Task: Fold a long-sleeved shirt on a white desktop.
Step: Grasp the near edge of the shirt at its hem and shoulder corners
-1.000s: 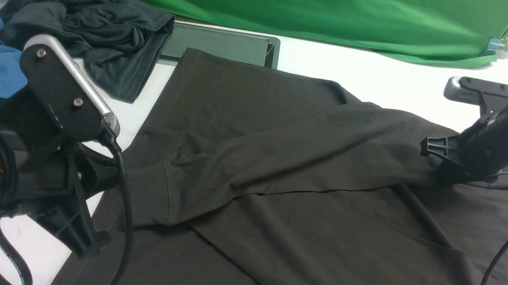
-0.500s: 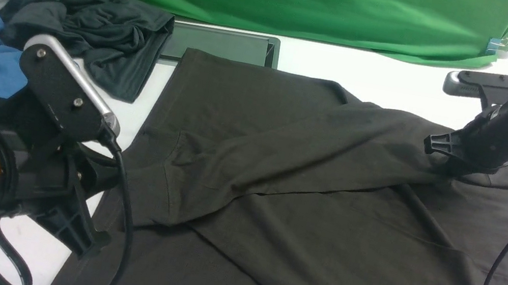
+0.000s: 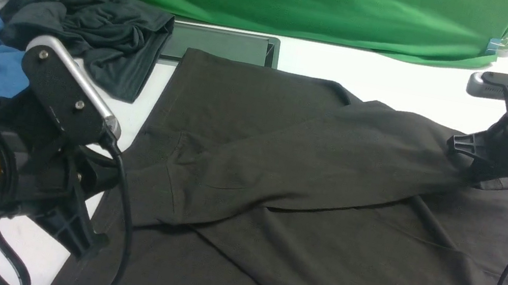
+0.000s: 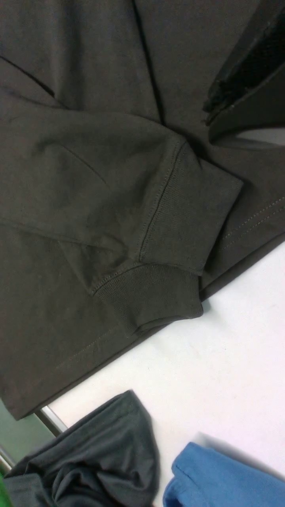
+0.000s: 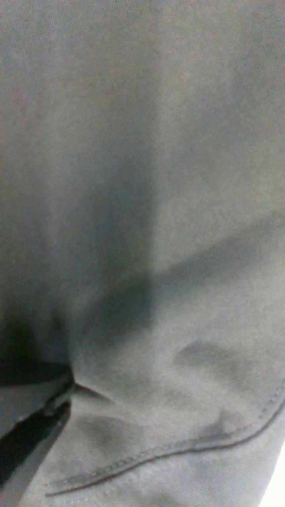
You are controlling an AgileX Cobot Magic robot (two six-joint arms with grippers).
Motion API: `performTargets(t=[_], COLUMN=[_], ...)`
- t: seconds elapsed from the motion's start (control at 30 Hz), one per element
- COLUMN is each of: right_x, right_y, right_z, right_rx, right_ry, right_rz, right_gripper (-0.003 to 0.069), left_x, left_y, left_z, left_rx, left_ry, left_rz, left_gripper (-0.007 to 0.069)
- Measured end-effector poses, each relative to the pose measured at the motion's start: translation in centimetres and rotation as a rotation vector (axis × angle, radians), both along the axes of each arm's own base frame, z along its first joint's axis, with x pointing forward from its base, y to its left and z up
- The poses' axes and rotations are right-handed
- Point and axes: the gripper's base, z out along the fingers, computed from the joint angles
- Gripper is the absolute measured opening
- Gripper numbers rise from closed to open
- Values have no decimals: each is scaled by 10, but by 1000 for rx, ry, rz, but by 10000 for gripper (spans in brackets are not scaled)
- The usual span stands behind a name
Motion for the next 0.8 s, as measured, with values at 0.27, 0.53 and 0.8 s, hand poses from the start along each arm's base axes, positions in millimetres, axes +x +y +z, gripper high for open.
performTargets(t=[0.27,0.53,0.8], right_x=[-13,-86,-203], right_y=[-1,26,88], right_z=[26,109,145], right_rx=[-13,-24,31], right_ry=[30,-13,-209], right_rz=[9,101,430], right_gripper=[384,272,260], left_x=[-8,-39,-32], left_y=[-1,-19,-22], left_z=[-4,-17,-36], left_rx=[65,212,383], left_ry=[96,334,421], left_rz=[-69,-361,-494], left_gripper=[17,17,129])
